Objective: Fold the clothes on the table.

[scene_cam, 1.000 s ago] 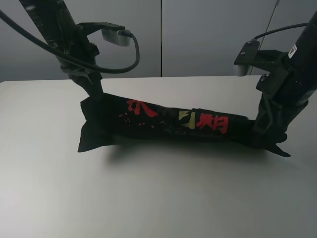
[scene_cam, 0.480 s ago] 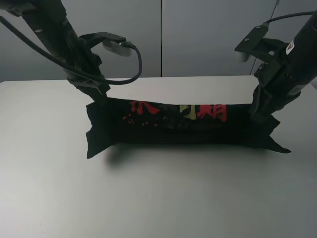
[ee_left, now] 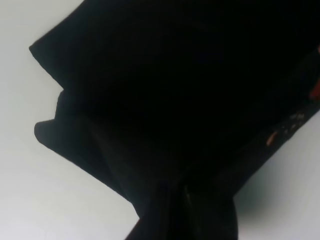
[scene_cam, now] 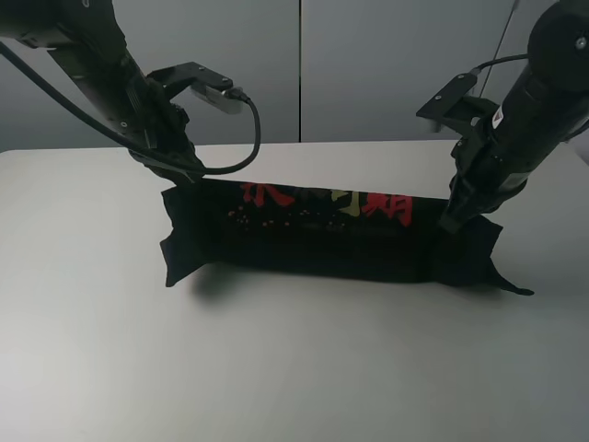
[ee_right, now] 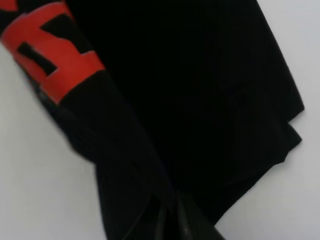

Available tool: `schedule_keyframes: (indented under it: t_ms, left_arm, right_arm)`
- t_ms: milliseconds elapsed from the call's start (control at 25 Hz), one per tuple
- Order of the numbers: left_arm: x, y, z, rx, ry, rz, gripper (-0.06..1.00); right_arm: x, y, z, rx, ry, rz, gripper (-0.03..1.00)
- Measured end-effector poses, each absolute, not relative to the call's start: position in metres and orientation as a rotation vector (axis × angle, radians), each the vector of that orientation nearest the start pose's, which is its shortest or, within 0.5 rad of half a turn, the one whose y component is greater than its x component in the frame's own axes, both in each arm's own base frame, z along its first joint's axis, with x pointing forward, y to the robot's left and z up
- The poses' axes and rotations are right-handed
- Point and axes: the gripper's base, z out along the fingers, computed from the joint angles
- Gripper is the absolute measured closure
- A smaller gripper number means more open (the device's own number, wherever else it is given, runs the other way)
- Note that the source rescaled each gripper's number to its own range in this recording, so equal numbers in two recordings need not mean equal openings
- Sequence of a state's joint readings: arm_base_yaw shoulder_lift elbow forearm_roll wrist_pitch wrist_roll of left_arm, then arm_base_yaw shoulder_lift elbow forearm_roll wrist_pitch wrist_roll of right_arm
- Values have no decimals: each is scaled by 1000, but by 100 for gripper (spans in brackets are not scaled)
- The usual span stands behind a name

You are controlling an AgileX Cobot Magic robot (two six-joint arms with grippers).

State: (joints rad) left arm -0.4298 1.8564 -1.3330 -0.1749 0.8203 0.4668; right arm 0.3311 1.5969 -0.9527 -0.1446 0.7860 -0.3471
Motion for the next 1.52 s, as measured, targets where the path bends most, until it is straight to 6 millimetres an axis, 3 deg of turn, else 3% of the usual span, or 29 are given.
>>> schedule_keyframes:
  t_ms: [240, 360, 480, 640, 720, 1160, 1280, 1520]
  left_arm:
    - [349, -171, 209, 1027, 2520, -176, 94]
    - [351, -171, 210, 1020, 2493, -165, 90]
    - [352, -171, 209, 1019, 2487, -155, 64]
    - [357, -168, 206, 922, 2498, -110, 9]
    - [360, -166, 207, 858, 2498, -77, -3]
    - [359, -159, 204, 551, 2638, -60, -5]
    - [357, -158, 193, 512, 2723, -47, -5]
    - [363, -161, 163, 510, 2882, -1, -5]
  right_arm:
    - [287, 88, 192, -1005, 2702, -177, 96]
    - [290, 89, 190, -975, 2687, -168, 86]
    - [293, 91, 191, -928, 2667, -154, 58]
    - [296, 92, 192, -858, 2642, -135, 12]
    - [297, 92, 192, -828, 2641, -130, 0]
    - [293, 89, 190, -522, 2768, -108, -3]
    - [293, 83, 184, -398, 2874, -111, -3]
    - [291, 83, 170, -348, 3008, -85, -3]
